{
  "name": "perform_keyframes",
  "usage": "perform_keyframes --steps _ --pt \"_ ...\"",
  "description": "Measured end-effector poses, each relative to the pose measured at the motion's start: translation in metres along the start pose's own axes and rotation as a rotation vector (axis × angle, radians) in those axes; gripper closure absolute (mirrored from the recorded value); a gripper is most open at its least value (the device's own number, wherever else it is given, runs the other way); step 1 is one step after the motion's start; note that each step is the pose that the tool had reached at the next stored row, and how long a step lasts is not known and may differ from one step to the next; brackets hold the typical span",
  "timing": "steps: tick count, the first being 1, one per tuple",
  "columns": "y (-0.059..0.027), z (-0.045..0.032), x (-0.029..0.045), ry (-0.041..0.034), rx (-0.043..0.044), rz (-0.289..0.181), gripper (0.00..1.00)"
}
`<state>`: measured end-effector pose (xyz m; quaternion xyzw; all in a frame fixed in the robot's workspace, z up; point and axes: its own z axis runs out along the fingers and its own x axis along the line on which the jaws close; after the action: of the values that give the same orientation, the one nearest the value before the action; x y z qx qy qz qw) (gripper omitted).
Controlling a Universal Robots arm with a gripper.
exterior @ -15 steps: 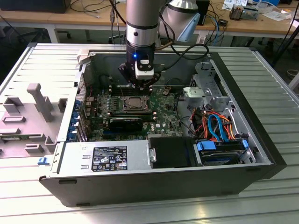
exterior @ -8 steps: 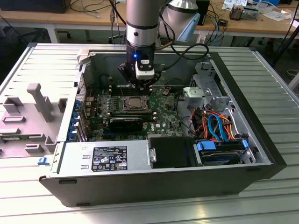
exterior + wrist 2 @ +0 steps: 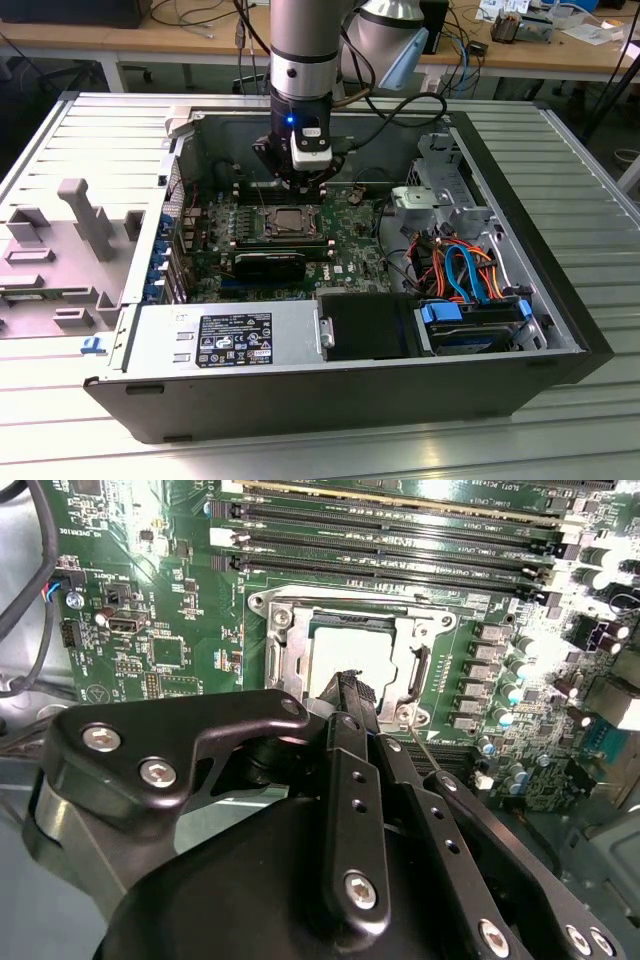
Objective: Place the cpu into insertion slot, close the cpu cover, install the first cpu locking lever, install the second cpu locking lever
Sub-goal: 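Install the first cpu locking lever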
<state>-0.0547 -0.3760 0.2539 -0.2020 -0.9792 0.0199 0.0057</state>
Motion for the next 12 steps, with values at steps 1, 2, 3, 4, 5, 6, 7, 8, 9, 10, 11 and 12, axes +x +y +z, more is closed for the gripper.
perform_keyframes --steps 1,2,3,4,5,6,7,8,9,10,11,12 --pt "0.0 0.0 0.0 -0.0001 0.0 -0.002 0.89" --pt "0.0 0.0 0.0 -0.0002 0.0 -0.004 0.89" --pt "0.0 0.0 0.0 -0.0002 0.0 -0.006 0.89" --pt "0.0 0.0 0.0 -0.0003 0.0 -0.008 0.89" --pt "0.0 0.0 0.0 -0.0005 0.0001 -0.009 0.89" --pt "0.0 0.0 0.0 -0.0005 0.0 -0.012 0.89" --pt "0.0 0.0 0.0 -0.0006 0.0001 -0.014 0.89" --pt "0.0 0.0 0.0 -0.0006 0.0 -0.015 0.89" --pt "0.0 0.0 0.0 -0.0007 0.0 -0.017 0.89" --pt "0.0 0.0 0.0 -0.0008 0.0001 -0.018 0.89" --pt "0.0 0.0 0.0 -0.0008 0.0001 -0.02 0.89" --pt "0.0 0.0 0.0 -0.0009 0.0001 -0.021 0.89"
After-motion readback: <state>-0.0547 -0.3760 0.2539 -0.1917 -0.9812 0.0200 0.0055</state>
